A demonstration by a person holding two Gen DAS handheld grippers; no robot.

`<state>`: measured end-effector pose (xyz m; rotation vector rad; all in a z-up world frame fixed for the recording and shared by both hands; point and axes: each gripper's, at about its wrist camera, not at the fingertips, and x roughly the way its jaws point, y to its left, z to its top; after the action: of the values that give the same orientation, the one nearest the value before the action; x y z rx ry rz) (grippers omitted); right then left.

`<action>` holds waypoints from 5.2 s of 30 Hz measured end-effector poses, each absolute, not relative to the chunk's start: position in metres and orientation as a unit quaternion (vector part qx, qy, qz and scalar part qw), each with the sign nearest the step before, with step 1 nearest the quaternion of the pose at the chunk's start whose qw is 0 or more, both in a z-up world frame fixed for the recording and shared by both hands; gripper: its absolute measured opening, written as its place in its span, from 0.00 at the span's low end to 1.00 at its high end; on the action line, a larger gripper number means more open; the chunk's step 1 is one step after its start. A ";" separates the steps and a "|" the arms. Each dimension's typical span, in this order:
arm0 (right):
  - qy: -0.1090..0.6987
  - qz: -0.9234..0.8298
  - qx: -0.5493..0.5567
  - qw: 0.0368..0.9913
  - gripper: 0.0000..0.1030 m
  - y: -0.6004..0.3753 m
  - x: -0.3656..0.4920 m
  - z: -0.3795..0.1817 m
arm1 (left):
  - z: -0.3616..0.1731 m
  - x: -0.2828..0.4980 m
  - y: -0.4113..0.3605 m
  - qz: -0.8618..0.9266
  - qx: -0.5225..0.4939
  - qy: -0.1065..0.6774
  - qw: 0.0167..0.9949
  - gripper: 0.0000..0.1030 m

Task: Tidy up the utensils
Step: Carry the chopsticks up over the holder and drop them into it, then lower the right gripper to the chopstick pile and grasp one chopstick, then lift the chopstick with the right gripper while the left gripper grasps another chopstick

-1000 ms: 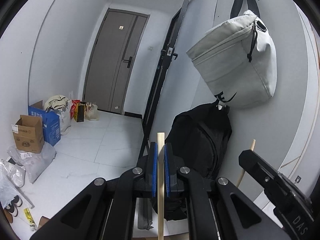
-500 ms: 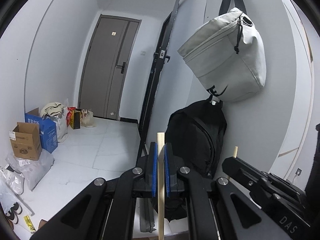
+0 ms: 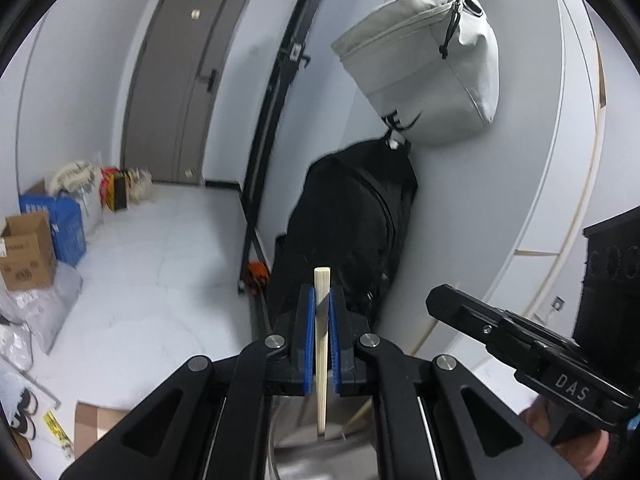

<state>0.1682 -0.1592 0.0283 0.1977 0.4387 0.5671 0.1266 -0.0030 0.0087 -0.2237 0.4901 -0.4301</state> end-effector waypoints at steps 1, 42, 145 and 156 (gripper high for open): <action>0.221 0.280 0.102 0.929 0.07 -0.161 0.166 0.027 | 0.008 0.128 -0.002 -0.217 -0.115 0.255 0.935 0.06; 0.446 0.241 0.084 0.858 0.94 -0.162 0.053 -0.070 | -0.059 0.001 0.030 -0.040 -0.105 0.369 0.923 0.82; 0.346 0.178 0.095 0.916 0.04 -0.191 0.050 -0.029 | -0.117 0.030 -0.011 -0.119 -0.150 0.543 0.817 0.02; 0.345 0.179 0.092 0.917 0.04 -0.186 0.052 -0.030 | -0.121 0.038 -0.013 -0.088 -0.120 0.550 0.821 0.06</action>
<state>0.0516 -0.1865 -0.0298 0.1883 0.7104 0.3689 0.0383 -0.0127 -0.1214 -0.2555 1.1715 -0.1873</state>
